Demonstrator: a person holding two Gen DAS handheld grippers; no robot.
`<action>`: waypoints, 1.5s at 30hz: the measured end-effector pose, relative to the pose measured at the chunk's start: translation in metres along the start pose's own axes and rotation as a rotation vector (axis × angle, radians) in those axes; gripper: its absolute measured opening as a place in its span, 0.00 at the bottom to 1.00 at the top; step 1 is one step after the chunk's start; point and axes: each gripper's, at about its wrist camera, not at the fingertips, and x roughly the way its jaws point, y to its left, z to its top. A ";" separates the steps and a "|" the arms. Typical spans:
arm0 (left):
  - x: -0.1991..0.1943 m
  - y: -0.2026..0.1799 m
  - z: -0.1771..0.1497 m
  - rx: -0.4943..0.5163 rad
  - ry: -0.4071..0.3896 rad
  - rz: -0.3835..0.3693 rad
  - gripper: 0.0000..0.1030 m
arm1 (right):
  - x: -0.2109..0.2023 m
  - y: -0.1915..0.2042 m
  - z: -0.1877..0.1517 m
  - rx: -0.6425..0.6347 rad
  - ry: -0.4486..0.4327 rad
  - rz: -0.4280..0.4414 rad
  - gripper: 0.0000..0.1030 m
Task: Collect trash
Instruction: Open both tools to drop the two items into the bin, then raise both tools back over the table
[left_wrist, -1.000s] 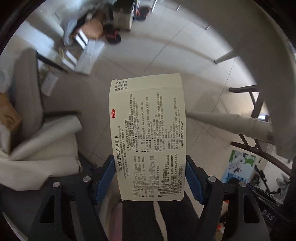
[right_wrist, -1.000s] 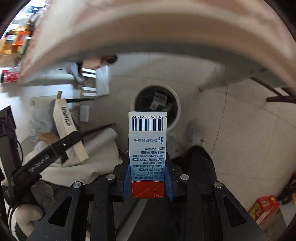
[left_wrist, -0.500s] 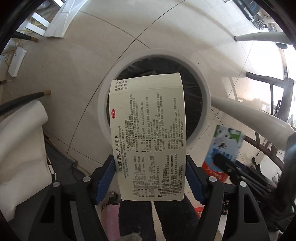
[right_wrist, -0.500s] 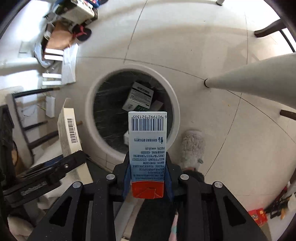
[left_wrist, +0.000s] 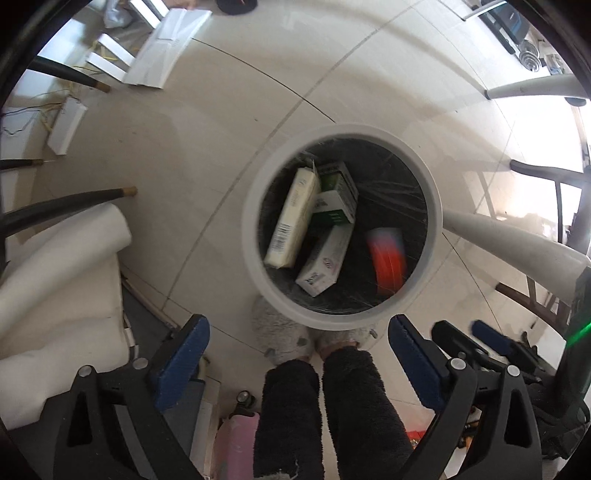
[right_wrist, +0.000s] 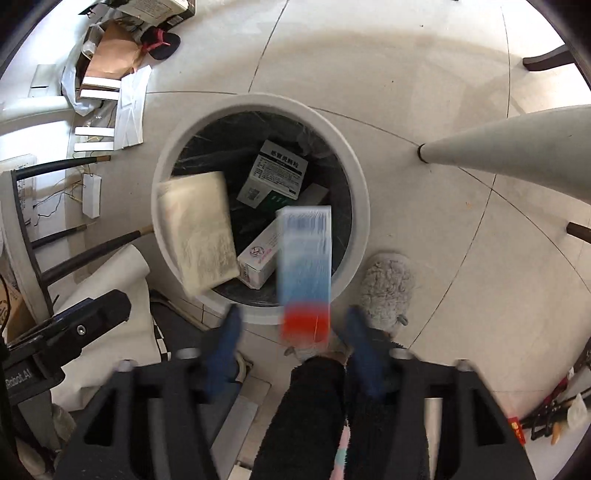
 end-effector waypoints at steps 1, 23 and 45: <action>-0.004 0.003 -0.003 0.000 -0.011 0.007 0.96 | -0.004 0.001 -0.002 -0.006 -0.007 -0.008 0.84; -0.164 -0.009 -0.107 0.034 -0.186 0.157 0.96 | -0.183 0.023 -0.087 -0.067 -0.169 -0.079 1.00; -0.387 -0.074 -0.151 0.157 -0.444 0.120 0.96 | -0.466 0.039 -0.167 -0.045 -0.364 0.075 1.00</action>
